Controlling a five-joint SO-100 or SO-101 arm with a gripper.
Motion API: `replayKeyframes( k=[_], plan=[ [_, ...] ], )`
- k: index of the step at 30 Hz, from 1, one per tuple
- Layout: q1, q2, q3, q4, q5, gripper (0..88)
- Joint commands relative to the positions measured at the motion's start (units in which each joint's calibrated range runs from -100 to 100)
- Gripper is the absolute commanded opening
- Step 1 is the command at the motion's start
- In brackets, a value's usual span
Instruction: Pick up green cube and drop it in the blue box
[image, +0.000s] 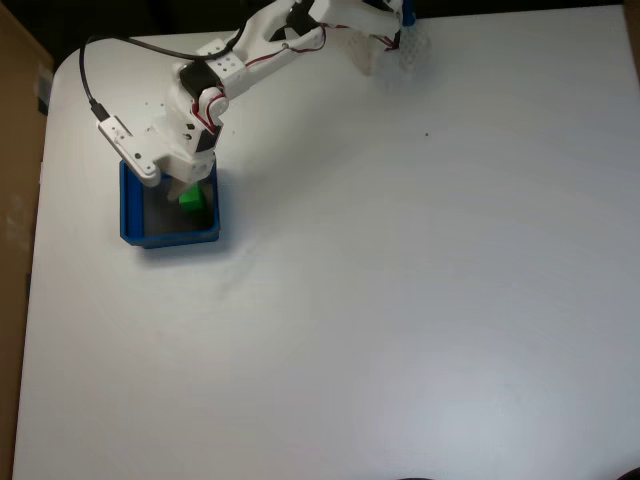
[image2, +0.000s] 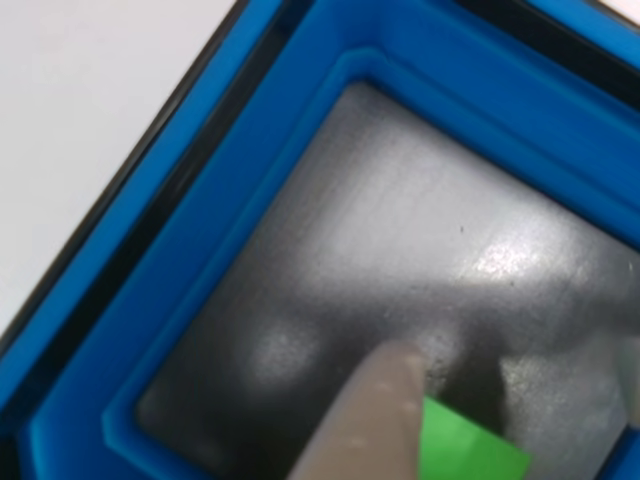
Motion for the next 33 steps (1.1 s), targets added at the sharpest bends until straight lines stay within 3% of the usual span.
replayKeyframes(
  k=[1, 33],
  plan=[
    [0.11, -5.42, -0.87, 1.05, -0.2, 14.6],
    [-1.77, -59.91, 46.65, 0.06, 0.1, 14.5]
  ],
)
